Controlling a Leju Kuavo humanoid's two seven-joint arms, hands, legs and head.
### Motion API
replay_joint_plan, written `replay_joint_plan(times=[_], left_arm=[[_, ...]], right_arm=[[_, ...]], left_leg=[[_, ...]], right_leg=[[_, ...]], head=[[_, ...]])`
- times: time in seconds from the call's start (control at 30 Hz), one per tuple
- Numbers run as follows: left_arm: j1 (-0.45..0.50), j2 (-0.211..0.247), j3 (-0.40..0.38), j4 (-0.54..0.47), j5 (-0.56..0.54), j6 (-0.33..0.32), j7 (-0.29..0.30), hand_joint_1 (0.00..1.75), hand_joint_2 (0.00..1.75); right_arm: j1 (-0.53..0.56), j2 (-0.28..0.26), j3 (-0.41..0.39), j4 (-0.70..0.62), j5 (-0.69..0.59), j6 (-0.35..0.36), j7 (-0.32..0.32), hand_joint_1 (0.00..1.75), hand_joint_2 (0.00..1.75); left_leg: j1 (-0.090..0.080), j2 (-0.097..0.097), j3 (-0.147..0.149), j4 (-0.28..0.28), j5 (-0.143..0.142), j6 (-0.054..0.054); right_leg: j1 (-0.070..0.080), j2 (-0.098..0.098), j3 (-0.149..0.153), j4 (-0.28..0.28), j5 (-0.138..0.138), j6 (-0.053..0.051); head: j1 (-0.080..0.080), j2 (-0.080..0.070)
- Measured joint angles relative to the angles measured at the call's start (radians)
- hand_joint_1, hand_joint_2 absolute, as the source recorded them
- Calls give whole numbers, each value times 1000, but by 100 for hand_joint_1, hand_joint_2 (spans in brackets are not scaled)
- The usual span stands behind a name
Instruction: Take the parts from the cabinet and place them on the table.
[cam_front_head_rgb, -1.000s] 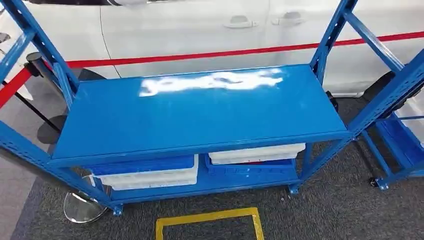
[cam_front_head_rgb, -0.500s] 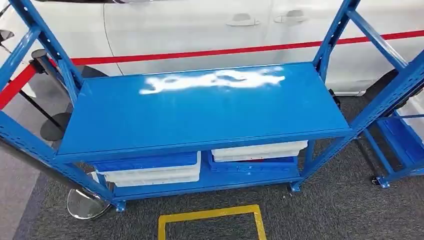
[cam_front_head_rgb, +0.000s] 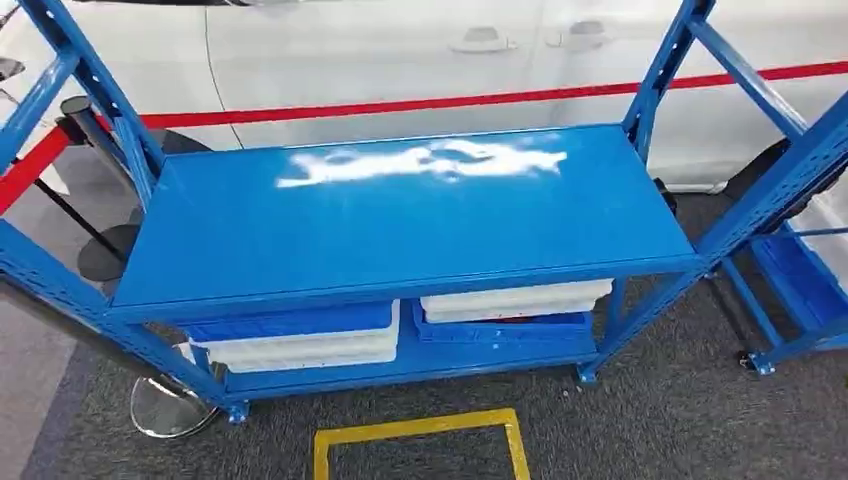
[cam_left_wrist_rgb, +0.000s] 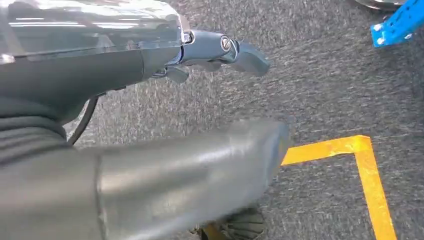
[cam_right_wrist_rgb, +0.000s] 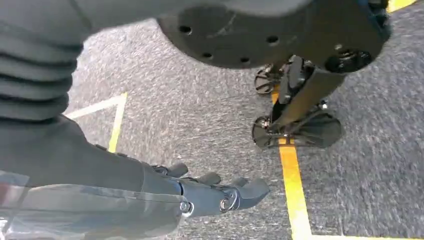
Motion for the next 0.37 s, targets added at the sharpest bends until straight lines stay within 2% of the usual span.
replay_joint_plan(times=[0.03,0.13,0.37], left_arm=[[0,-1,0,0,3,2,1,0,175],[0,-2,0,0,3,2,2,0,175],[-1,-2,0,0,3,2,2,0,175]], right_arm=[[0,0,-1,0,-2,-2,-1,0,0],[0,1,-1,1,-4,-7,4,0,0],[0,1,-2,1,-7,-8,7,0,0]], left_leg=[[-3,0,-1,0,2,5],[-8,0,-3,0,3,8],[-10,0,-4,0,4,15]], right_leg=[[-3,1,0,-1,2,3],[-7,2,1,-6,6,10],[-9,2,2,-12,10,17]], head=[[-1,0],[0,0],[0,0]])
